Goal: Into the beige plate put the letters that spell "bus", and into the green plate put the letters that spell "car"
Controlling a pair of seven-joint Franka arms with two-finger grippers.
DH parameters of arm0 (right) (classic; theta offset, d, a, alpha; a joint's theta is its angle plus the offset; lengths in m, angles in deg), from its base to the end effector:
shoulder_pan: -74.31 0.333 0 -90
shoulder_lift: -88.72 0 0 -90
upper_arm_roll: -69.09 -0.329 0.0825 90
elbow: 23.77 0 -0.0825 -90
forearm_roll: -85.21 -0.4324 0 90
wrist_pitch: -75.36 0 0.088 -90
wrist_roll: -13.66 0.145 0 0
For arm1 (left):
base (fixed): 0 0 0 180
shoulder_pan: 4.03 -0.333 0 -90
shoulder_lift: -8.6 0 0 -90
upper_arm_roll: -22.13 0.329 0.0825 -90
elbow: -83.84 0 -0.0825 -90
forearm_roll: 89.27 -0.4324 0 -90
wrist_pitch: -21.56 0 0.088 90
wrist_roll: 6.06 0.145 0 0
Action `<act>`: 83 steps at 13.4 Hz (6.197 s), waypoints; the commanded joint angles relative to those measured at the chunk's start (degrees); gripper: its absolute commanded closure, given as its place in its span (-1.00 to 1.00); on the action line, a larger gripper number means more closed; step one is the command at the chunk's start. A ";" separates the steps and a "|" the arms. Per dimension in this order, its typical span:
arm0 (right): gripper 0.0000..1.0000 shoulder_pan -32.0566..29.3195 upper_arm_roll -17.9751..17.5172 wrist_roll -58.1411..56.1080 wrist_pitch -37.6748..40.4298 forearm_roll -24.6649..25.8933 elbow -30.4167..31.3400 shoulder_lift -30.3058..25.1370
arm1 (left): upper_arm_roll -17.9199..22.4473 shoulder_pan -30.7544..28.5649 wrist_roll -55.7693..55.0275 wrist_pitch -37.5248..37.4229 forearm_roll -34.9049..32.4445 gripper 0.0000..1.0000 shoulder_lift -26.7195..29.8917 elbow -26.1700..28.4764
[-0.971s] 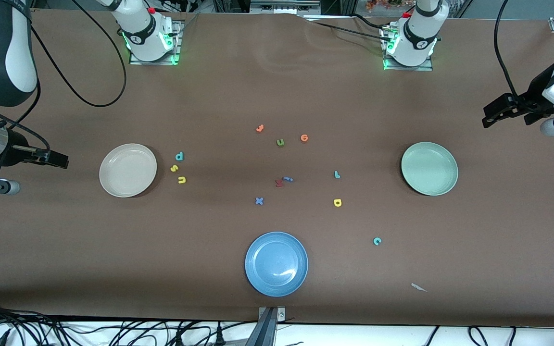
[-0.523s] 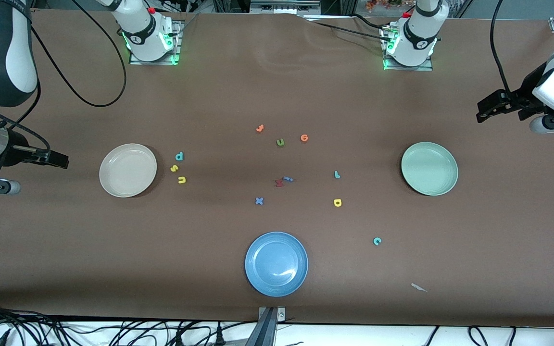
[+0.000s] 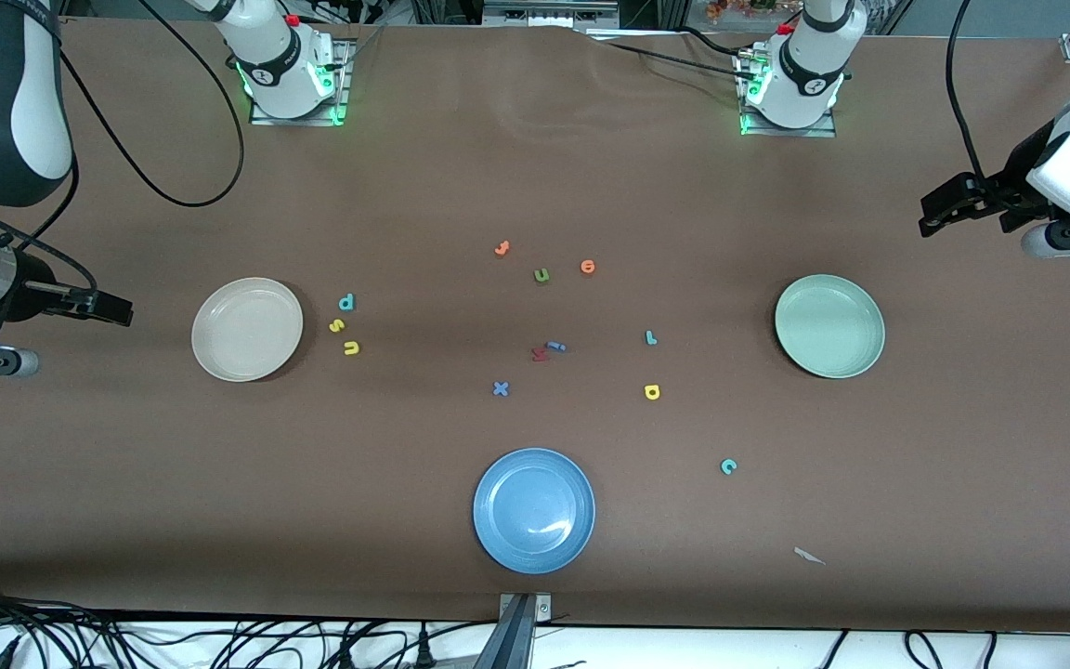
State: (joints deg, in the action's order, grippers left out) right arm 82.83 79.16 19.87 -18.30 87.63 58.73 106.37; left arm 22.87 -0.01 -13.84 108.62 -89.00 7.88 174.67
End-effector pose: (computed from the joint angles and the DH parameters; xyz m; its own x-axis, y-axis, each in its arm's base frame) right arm 0.6889 -0.0113 0.4758 0.9868 -0.1294 -0.0978 -0.1190 -0.9872 0.1057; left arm 0.5965 -0.0349 0.5803 0.9939 0.0784 -0.0782 0.0782 -0.9969 -0.0061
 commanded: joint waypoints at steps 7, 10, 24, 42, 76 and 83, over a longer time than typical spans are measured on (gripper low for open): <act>-0.99 0.10 -0.22 0.56 -0.03 0.74 0.38 -0.42 | 0.14 0.29 1.01 -1.37 -1.24 -1.00 -0.34 -1.53; -0.99 0.10 -0.22 0.56 -0.03 0.74 0.47 -0.42 | 0.14 0.29 1.01 -1.37 -1.24 -1.00 -0.42 -1.53; -0.98 9.14 -0.31 23.91 -7.67 -6.46 0.56 5.45 | -0.13 0.46 0.92 -1.11 -1.06 -1.00 -0.42 -1.62; -0.92 13.72 -7.25 36.33 -31.83 -7.52 33.41 4.50 | -2.41 6.35 0.39 16.89 1.66 -1.00 -10.69 4.36; 0.53 13.64 -7.34 30.09 -52.42 -7.52 48.54 4.24 | -2.59 21.73 -1.89 48.28 8.96 -0.99 -33.65 17.88; 0.61 13.72 -7.26 31.32 -49.18 -7.78 46.36 2.92 | -2.59 22.35 -1.98 49.34 10.45 -0.63 -33.03 18.78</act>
State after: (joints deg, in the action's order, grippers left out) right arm 96.87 72.07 51.13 -70.03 80.75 105.75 111.08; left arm 19.66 21.10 -15.94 157.20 -80.28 -27.01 191.54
